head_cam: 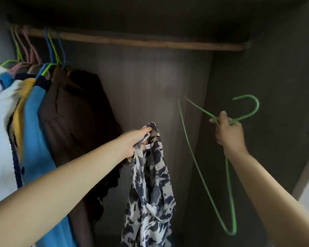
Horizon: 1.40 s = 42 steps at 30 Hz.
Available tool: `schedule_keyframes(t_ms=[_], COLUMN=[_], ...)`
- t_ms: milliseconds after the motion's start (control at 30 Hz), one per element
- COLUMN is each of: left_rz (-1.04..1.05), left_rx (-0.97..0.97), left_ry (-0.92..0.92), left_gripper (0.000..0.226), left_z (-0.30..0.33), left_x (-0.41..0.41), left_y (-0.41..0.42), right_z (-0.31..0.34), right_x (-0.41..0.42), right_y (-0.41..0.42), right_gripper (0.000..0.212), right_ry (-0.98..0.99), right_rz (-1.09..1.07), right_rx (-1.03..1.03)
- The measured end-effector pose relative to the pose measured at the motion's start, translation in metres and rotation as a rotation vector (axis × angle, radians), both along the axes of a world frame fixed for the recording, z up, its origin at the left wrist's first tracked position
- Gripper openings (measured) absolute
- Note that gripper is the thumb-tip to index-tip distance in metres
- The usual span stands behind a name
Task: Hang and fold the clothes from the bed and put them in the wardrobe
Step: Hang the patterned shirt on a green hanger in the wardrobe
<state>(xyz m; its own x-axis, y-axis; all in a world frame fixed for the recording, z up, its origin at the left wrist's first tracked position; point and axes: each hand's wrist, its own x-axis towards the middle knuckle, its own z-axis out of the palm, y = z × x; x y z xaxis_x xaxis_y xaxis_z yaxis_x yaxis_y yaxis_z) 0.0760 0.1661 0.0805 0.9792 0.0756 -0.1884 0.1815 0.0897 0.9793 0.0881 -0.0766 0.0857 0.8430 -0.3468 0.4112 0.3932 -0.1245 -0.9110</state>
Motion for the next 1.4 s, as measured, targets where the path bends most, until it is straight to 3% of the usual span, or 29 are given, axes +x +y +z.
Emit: schedule_keyframes(t_ms=[167,267,400,633,800,1000,1167,1267,1400], left_rz=[-0.118,-0.268,-0.465,-0.514,-0.346,-0.249,-0.203,-0.196,-0.358], left_rx=[0.056,0.031,0.102,0.312,0.439,0.327,0.205,0.423,1.115], left_ry=[0.063,0.115,0.122,0.032,0.041,0.122,0.083,-0.126,-0.447], left_gripper=[0.036,0.040,0.040,0.033,0.030,0.014,0.007,0.004,0.031], left_z=[-0.003,0.007,0.036,0.074,0.048,-0.016,-0.049,-0.054,-0.049], left_x=[0.014,0.013,-0.001,-0.010,0.015,0.035,0.052,0.046,0.019], left_y=[0.009,0.011,0.015,0.057,0.112,0.125,0.105,0.077,0.028], right_z=[0.017,0.020,-0.003,-0.052,-0.049,-0.026,-0.019,-0.018,-0.016], right_x=[-0.087,-0.110,-0.101,-0.074,-0.082,-0.097,-0.105,-0.109,-0.103], right_y=[0.029,0.052,0.079,0.086,0.072,0.053,0.041,0.038,0.050], right_gripper=[0.050,0.061,0.057,0.067,0.065,0.057,0.054,0.055,0.049], right_ry=[-0.291,-0.369,-0.384,-0.155,0.098,0.357,0.541,0.607,0.601], right_rz=[0.205,0.293,0.391,0.425,0.411,0.280,0.196,0.140,0.172], right_rx=[0.380,0.610,0.641,0.147,-0.167,-0.523,-0.812,-0.965,-0.836])
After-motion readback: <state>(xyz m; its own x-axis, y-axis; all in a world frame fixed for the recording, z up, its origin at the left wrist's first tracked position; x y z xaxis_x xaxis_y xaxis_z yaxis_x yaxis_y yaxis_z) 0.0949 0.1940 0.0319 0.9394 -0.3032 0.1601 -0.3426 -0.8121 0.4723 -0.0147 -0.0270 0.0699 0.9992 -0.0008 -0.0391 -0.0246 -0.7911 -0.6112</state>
